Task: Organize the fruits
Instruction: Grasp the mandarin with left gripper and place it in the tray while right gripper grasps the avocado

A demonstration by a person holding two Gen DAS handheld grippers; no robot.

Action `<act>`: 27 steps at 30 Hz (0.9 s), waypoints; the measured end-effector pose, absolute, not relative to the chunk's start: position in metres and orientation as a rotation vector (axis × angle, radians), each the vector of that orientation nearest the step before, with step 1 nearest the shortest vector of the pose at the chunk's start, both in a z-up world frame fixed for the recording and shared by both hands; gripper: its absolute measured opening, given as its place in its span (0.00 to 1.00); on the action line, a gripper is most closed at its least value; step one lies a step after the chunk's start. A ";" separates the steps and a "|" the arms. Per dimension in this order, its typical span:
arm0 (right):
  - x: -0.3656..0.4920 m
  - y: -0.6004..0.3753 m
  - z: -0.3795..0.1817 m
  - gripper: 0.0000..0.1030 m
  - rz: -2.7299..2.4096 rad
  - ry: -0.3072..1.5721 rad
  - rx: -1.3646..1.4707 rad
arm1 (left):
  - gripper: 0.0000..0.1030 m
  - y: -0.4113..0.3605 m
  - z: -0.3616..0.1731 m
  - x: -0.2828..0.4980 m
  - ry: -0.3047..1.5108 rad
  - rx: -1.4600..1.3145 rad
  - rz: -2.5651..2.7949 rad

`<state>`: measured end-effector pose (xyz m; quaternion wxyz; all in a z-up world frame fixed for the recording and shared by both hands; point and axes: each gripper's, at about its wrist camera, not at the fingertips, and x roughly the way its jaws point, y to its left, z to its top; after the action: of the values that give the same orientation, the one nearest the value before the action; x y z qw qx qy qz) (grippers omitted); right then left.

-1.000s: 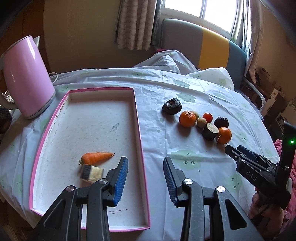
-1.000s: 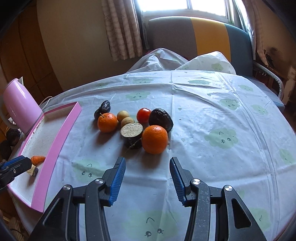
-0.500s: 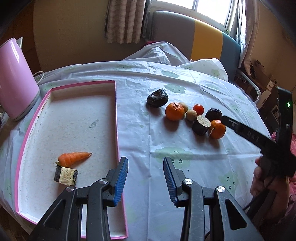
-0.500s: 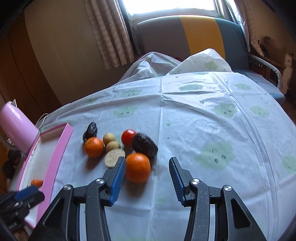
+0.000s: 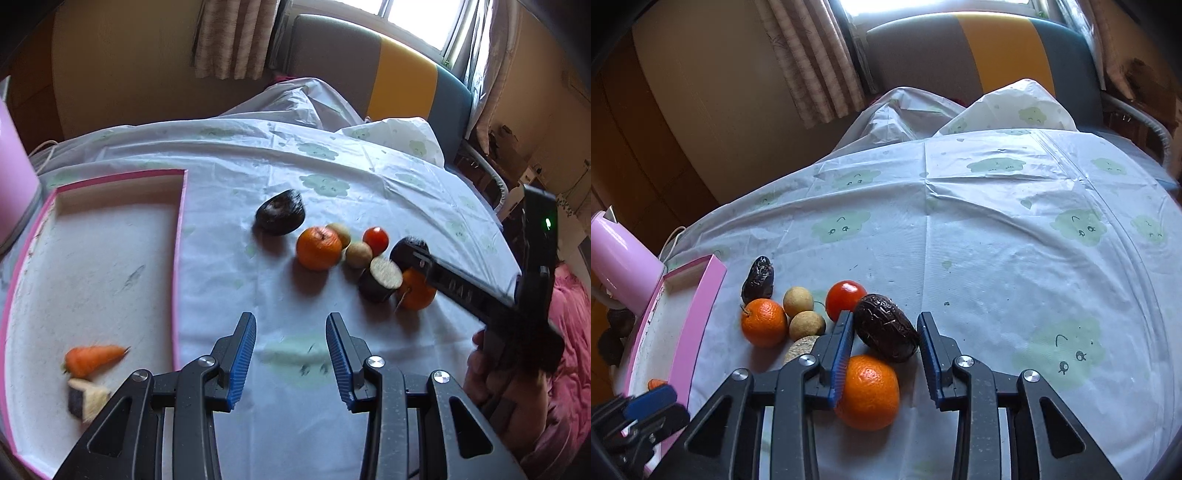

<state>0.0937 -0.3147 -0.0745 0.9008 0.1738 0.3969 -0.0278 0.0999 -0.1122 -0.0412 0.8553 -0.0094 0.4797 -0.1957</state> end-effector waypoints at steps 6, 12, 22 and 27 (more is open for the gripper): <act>0.094 -0.316 -0.075 0.35 -0.046 0.825 0.352 | 0.47 -0.134 -0.044 0.130 1.026 -0.086 -0.449; 0.097 -0.320 -0.076 0.35 -0.025 0.827 0.364 | 0.50 -0.148 -0.051 0.152 1.039 -0.114 -0.441; 0.098 -0.318 -0.076 0.34 -0.009 0.822 0.340 | 0.38 -0.148 -0.072 0.163 1.067 -0.110 -0.432; 0.096 -0.318 -0.075 0.34 -0.022 0.819 0.333 | 0.38 -0.141 -0.060 0.142 1.025 -0.078 -0.448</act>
<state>0.0957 -0.3180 -0.0748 0.9038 0.1612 0.3962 -0.0105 0.1420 -0.1410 -0.0597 0.8471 -0.0368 0.4859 -0.2123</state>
